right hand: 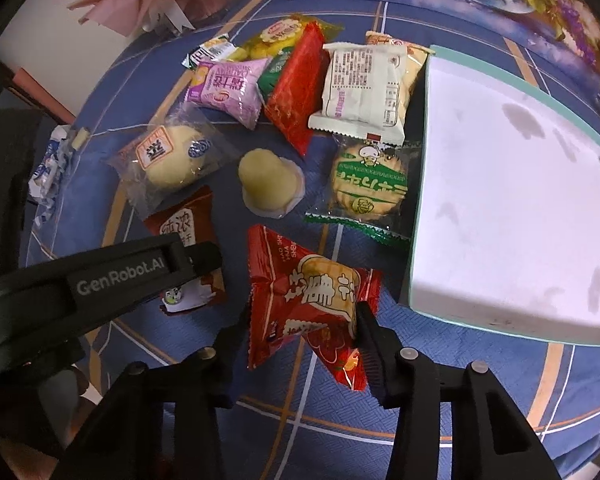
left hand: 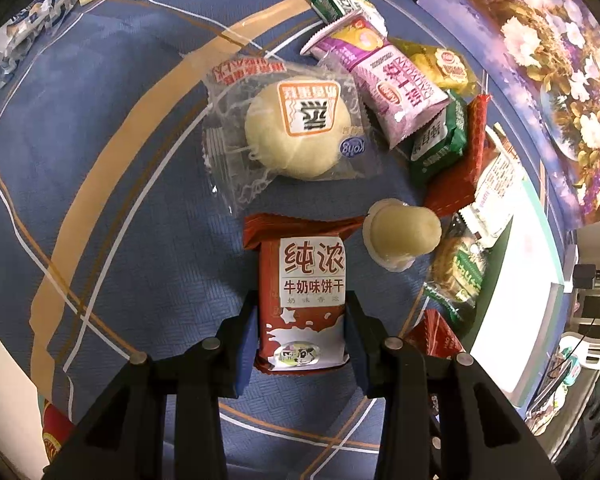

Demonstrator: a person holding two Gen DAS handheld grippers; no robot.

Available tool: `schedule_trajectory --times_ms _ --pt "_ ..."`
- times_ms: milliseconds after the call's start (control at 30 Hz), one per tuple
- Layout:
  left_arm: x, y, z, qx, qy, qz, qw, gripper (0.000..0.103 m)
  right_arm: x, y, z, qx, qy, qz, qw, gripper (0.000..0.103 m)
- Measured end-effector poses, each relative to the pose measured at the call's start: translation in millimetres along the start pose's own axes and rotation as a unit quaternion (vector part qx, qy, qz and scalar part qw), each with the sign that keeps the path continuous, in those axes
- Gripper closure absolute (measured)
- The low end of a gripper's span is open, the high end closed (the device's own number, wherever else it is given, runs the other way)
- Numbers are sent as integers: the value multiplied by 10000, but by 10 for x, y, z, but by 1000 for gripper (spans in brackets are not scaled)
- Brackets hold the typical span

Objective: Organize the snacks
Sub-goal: 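Carry both packets into the white tray and open both tools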

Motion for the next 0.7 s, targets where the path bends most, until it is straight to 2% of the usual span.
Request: schedule_trajectory --times_ms 233,433,567,700 --pt "16 -241 -19 310 58 -101 9995 62 28 -320 27 369 46 200 9991 55" --pt "182 -420 -36 547 238 -199 9980 62 281 -566 41 663 379 273 9967 54" --pt "484 -521 -81 697 550 -224 9958 62 587 -668 88 828 770 149 9935 54" --pt "917 -503 -63 789 1037 -174 9913 62 948 -701 178 939 1152 -288 9885 54"
Point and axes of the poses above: each gripper's, at about its wrist camera, not at the fingertips, and y roughly the way its jaws point, x to its right, z to its top, the point moved 6 cm from there along y, roughly the way its jaws point, and after that the axes turned 10 degrees about -x, right-handed, at the moved point
